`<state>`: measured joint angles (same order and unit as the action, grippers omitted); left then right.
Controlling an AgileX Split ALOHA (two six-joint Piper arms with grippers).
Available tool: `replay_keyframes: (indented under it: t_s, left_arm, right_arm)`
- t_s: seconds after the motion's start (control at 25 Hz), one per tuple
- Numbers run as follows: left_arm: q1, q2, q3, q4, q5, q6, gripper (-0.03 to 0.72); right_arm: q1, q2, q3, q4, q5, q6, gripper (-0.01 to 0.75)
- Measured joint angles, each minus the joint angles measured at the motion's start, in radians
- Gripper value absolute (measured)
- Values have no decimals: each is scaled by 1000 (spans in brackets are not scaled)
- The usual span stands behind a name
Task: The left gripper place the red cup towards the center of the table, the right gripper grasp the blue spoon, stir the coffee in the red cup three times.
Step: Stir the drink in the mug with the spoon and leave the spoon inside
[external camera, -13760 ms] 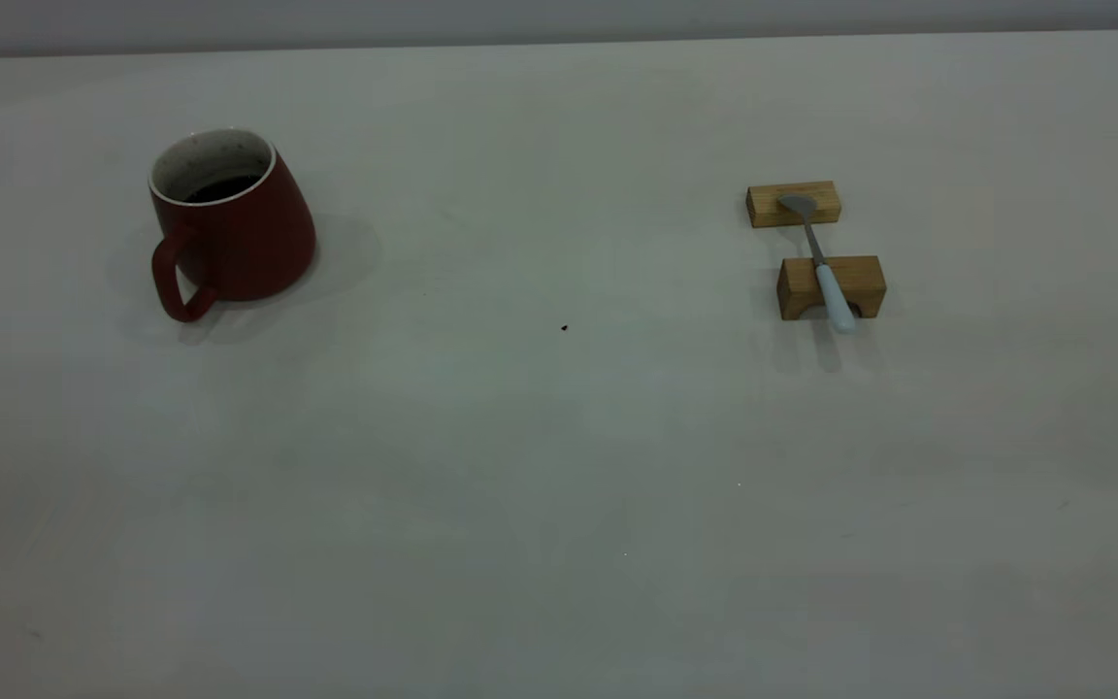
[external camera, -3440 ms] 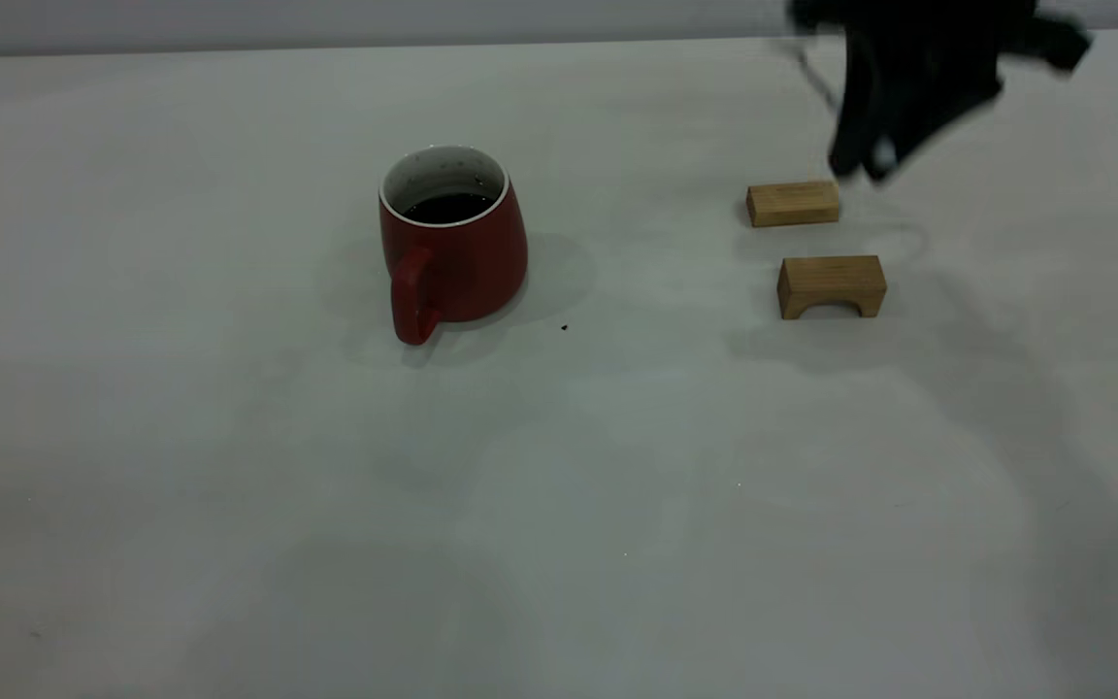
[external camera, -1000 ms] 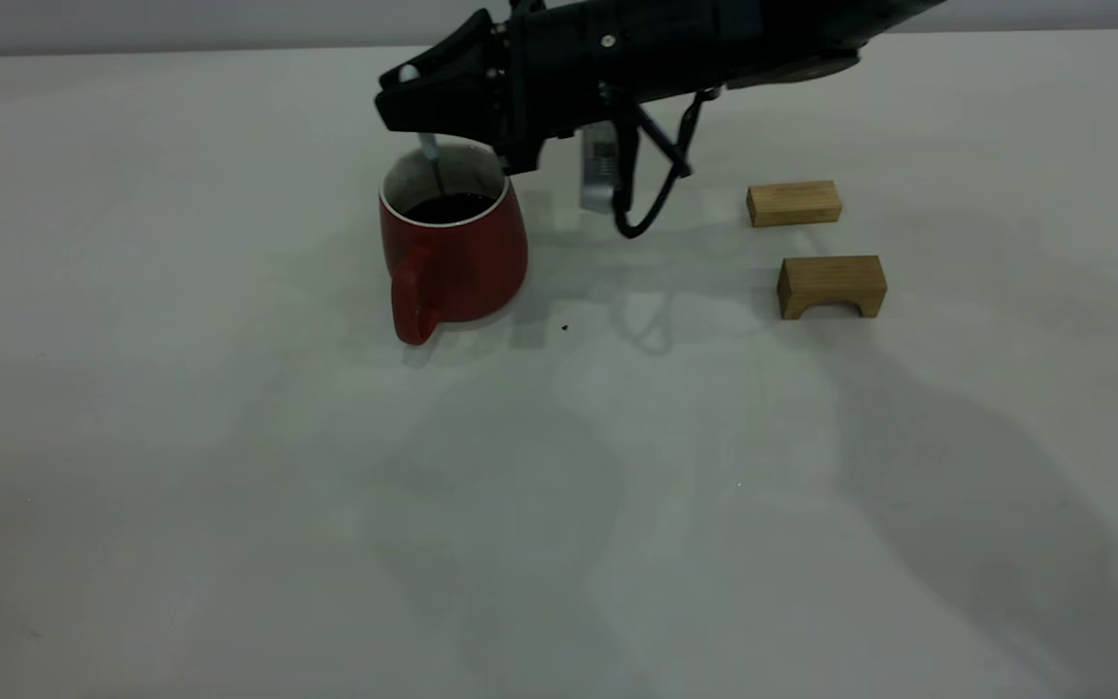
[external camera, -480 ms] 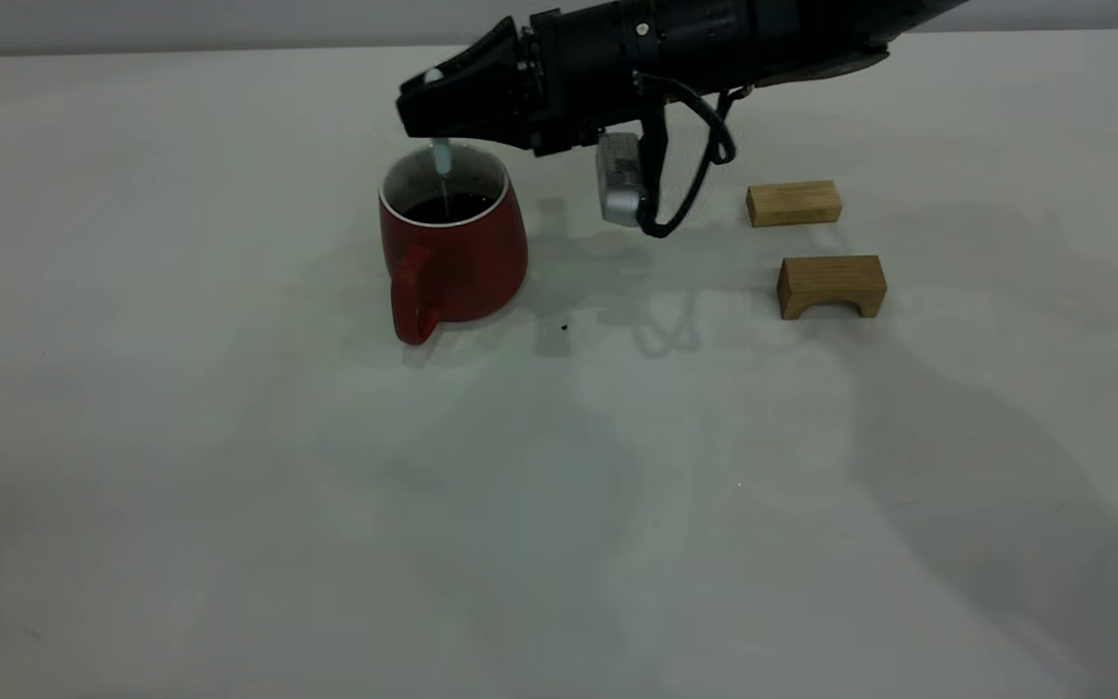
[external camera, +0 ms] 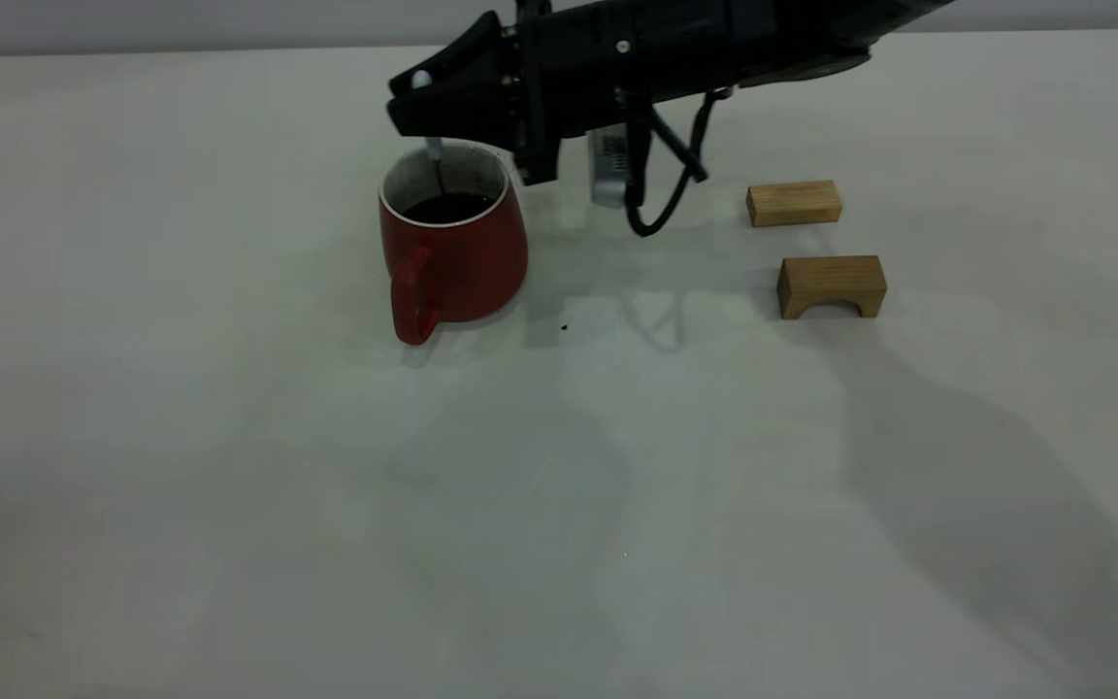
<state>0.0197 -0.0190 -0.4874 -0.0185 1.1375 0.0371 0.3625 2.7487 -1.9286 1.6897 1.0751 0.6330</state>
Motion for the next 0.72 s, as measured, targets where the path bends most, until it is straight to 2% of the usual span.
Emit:
replay_keyframes:
  t_s: [0.16, 0.44, 0.52, 0.72]
  left_arm:
    - [0, 0, 0, 0, 0, 0, 551]
    - [0, 0, 0, 0, 0, 0, 551]
    - [0, 0, 0, 0, 0, 0, 551]
    - [0, 0, 0, 0, 0, 0, 551]
  right_arm:
    - [-22, 0, 0, -18, 65, 75, 136]
    - [-12, 1, 0, -1, 72, 221, 136]
    - [-1, 1, 0, 29, 72, 200, 136]
    - [9, 1, -3, 52, 37, 7, 136]
